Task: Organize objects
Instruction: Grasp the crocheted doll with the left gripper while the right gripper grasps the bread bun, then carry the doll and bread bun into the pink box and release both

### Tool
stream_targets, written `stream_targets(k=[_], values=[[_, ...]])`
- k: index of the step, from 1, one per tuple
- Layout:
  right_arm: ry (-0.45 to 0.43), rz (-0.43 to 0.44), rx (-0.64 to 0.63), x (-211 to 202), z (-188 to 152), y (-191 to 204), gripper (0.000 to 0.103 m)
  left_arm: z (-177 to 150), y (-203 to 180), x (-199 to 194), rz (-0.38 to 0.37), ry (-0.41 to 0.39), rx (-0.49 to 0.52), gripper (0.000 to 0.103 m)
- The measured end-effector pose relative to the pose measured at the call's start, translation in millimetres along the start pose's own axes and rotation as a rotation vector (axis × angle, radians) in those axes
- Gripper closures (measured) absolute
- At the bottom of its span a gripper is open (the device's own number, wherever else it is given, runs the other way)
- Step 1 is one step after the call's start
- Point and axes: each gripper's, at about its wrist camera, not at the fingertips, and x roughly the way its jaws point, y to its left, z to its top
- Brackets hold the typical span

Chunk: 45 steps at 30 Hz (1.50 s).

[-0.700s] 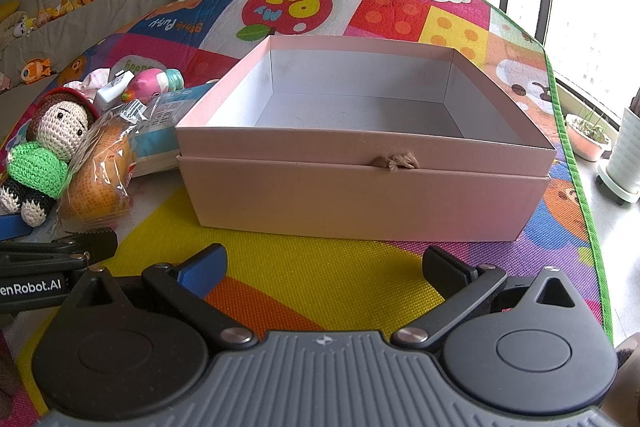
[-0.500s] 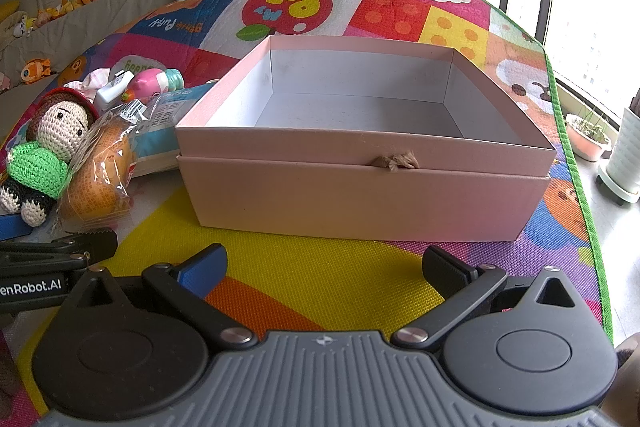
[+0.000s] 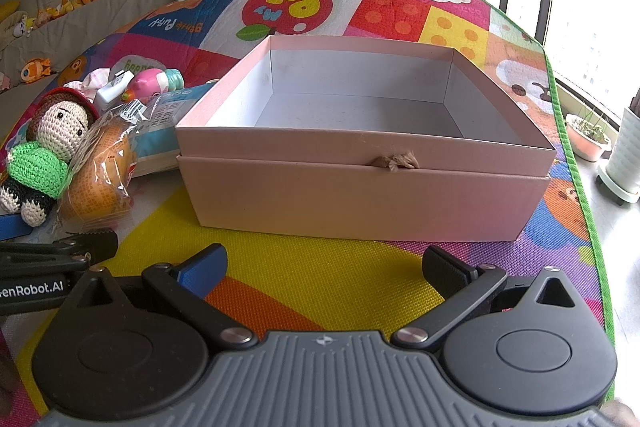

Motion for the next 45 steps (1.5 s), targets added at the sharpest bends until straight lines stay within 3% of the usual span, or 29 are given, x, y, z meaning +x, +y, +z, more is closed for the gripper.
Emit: stream_targets(k=[19, 27, 29, 31, 34, 37, 41, 45], values=[[0.000, 0.000, 0.000, 1, 0, -1, 0.000, 2, 3, 6, 0.002, 0.000, 0.000, 0.000], [0.000, 0.002, 0.001, 1, 0, -1, 0.000, -22, 13, -36, -0.113, 0.014, 0.078, 0.000], [0.002, 0.004, -0.002, 4, -1, -4, 0.000, -20, 22, -54, -0.127, -0.041, 0.086, 0.000], [0.007, 0.011, -0.008, 5, 1, -5, 0.000, -6, 35, -69, -0.075, -0.146, 0.075, 0.000], [0.027, 0.028, -0.023, 5, 3, -7, 0.000, 26, 64, -56, -0.043, -0.204, -0.016, 0.000], [0.053, 0.061, -0.051, 4, 5, -11, 0.000, 52, 89, -11, -0.008, -0.087, -0.109, 0.000], [0.065, 0.089, -0.076, 3, 5, -13, 0.000, 60, 102, 39, 0.012, 0.049, -0.142, 0.001], [0.076, 0.090, -0.077, 4, 6, -13, 0.000, 54, 102, 51, 0.028, 0.038, -0.108, 0.006]])
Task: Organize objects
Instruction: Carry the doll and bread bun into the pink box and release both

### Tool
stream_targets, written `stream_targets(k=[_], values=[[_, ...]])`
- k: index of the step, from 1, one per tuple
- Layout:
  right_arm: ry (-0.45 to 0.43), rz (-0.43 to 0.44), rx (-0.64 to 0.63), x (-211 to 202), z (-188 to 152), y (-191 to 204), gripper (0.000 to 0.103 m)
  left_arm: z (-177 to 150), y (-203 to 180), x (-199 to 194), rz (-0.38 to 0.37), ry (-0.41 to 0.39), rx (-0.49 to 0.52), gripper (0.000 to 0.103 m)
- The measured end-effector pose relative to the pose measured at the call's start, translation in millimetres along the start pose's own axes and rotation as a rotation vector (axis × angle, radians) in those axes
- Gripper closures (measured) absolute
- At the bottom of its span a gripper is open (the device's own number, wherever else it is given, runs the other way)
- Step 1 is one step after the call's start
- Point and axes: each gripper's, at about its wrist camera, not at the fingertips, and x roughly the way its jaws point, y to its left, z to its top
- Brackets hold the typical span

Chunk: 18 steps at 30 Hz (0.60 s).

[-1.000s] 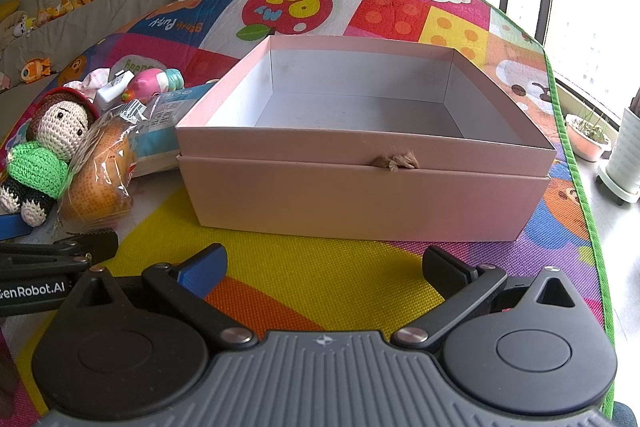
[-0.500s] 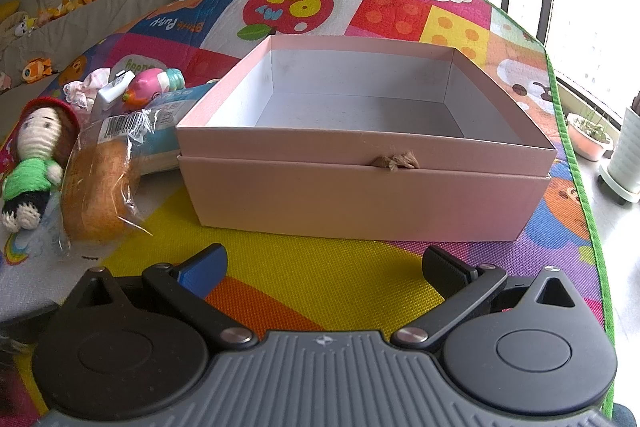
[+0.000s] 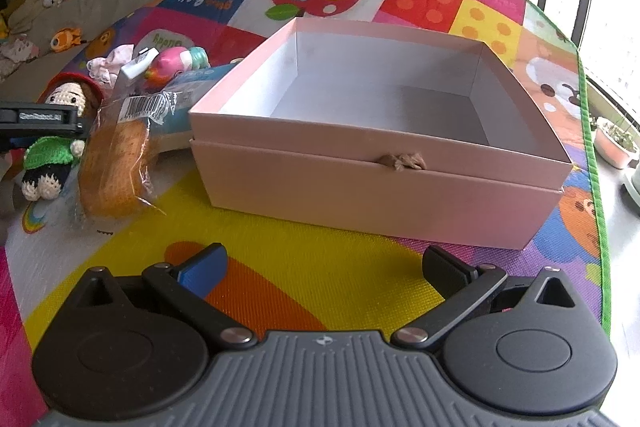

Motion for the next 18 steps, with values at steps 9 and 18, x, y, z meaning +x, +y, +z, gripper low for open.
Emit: stream_targets(k=[9, 18], values=[[0.026, -0.031, 0.029, 4, 6, 5, 0.000, -27, 11, -51, -0.200, -0.026, 0.000, 0.035], [-0.172, 0.147, -0.100, -40, 7, 77, 0.000, -29, 53, -103, -0.190, -0.085, -0.071, 0.035]])
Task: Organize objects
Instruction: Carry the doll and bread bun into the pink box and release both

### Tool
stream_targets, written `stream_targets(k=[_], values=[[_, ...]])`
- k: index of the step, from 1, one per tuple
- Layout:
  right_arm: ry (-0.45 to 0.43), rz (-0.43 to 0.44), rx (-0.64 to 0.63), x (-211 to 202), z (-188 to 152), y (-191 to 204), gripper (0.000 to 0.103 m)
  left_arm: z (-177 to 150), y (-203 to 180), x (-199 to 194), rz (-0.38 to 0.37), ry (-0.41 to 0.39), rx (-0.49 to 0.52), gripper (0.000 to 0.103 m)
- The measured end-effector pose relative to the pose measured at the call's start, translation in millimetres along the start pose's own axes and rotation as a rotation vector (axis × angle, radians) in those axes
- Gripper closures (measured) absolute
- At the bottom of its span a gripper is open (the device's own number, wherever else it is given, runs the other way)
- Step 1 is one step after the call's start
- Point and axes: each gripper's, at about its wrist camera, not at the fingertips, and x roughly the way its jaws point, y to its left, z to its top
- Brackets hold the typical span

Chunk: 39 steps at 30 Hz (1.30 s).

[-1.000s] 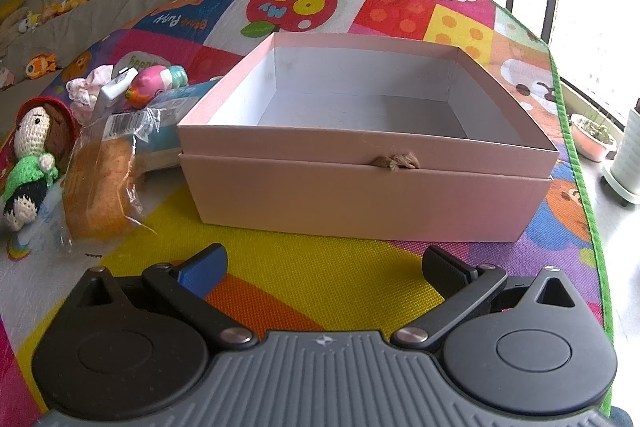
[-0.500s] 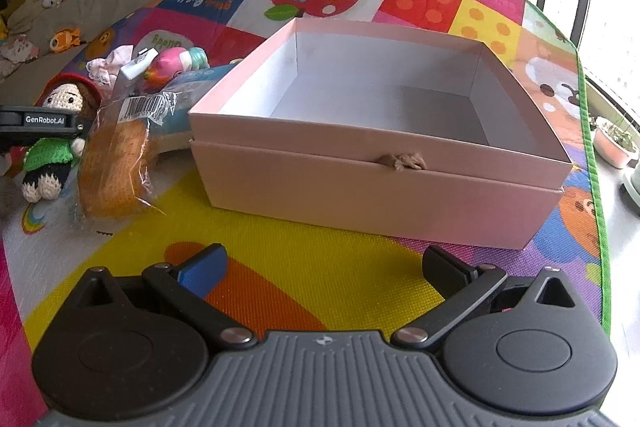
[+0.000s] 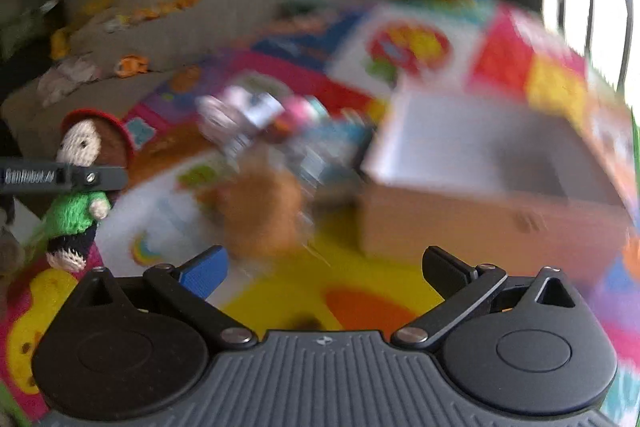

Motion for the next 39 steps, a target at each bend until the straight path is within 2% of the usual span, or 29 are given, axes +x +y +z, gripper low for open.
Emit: stream_targets(k=[2, 3, 4, 6, 8, 9, 10, 11, 15, 17, 19, 22, 25, 29, 32, 35, 37, 39], values=[[-0.055, -0.021, -0.092, 8, 4, 26, 0.000, 2, 5, -5, 0.002, -0.007, -0.022, 0.035], [-0.066, -0.021, -0.118, 13, 6, 35, 0.003, 2, 7, -7, 0.002, -0.011, -0.027, 0.035], [-0.064, -0.025, -0.139, 21, 7, 43, 0.012, 2, 8, -9, -0.001, -0.013, -0.032, 0.035], [-0.037, -0.035, -0.163, 36, 12, 52, 0.017, 0, 10, -10, -0.009, -0.013, -0.041, 0.035], [-0.009, -0.072, -0.164, 51, 15, 57, 0.017, -2, 11, -10, -0.016, -0.004, -0.046, 0.035], [0.004, -0.077, -0.161, 57, 16, 57, 0.024, -3, 10, -8, -0.017, 0.005, -0.044, 0.035], [0.027, -0.064, -0.153, 62, 18, 56, 0.036, -4, 10, -8, -0.016, 0.013, -0.040, 0.035], [0.048, -0.049, -0.142, 66, 19, 54, 0.037, -5, 8, -7, -0.017, 0.021, -0.036, 0.035], [0.055, 0.064, -0.103, 37, 17, 40, 0.042, -5, -8, -8, -0.038, 0.057, 0.002, 0.035], [0.049, 0.126, -0.059, 8, 13, 22, 0.042, -2, -23, -9, -0.068, 0.066, 0.022, 0.035], [0.012, 0.152, -0.017, -24, 6, -1, 0.042, 7, -46, -9, -0.120, 0.071, 0.048, 0.035], [-0.084, 0.071, -0.013, -66, -4, -31, 0.042, 33, -95, 2, -0.238, 0.085, 0.107, 0.035], [-0.189, -0.059, -0.050, -94, -14, -49, 0.042, 62, -156, 33, -0.302, 0.102, 0.178, 0.034], [-0.220, -0.081, 0.004, -107, -22, -70, 0.042, 81, -227, 99, -0.274, 0.126, 0.215, 0.034], [-0.226, -0.098, 0.037, -109, -28, -84, 0.042, 72, -264, 144, -0.225, 0.150, 0.275, 0.033], [-0.226, -0.124, 0.048, -110, -32, -96, 0.042, 48, -279, 168, -0.189, 0.230, 0.362, 0.035], [-0.220, -0.154, 0.043, -109, -34, -105, 0.042, 38, -278, 173, -0.191, 0.307, 0.362, 0.035], [-0.211, -0.174, 0.049, -108, -34, -113, 0.042, 35, -271, 172, -0.181, 0.348, 0.344, 0.035]])
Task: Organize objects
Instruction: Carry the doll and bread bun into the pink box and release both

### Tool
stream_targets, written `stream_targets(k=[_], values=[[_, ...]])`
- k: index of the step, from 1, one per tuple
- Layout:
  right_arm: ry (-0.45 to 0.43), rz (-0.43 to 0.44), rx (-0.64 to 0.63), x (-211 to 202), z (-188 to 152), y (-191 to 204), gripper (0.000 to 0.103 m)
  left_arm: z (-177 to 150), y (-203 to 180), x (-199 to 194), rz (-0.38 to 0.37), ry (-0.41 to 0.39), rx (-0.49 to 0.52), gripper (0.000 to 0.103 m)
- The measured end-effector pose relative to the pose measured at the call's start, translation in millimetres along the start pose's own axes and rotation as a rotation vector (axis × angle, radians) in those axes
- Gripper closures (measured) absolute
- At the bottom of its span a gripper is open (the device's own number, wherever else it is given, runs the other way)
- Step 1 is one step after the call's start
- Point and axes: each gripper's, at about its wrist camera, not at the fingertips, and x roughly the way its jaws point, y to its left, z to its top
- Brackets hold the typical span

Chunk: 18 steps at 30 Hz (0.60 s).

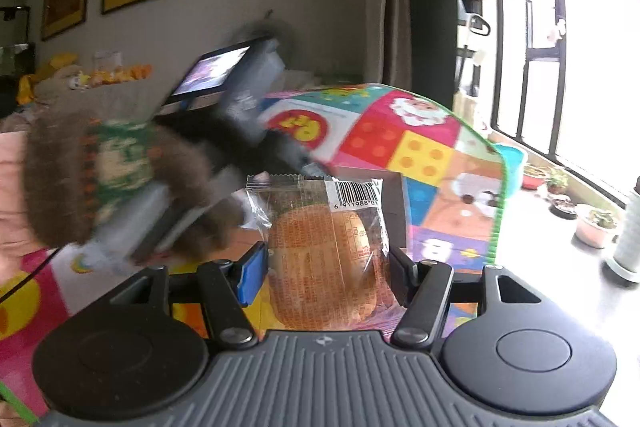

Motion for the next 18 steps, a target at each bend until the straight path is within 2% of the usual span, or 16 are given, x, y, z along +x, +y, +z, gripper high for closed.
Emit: stream_targets(k=[3, 7, 12, 15, 18], values=[[0.026, 0.016, 0.048, 12, 12, -13, 0.042, -4, 14, -21, -0.004, -0.038, -0.033, 0.040], [0.062, 0.030, 0.119, 49, 47, -30, 0.041, -12, 40, -71, -0.033, -0.180, -0.089, 0.040], [0.260, -0.023, 0.144, 146, 85, -34, 0.041, -43, 86, -112, -0.076, -0.267, -0.195, 0.040], [0.368, -0.083, 0.093, 197, 82, -24, 0.041, -67, 112, -122, -0.043, -0.295, -0.241, 0.040], [0.443, -0.126, 0.069, 225, 75, -13, 0.042, -91, 141, -128, 0.031, -0.312, -0.280, 0.041]])
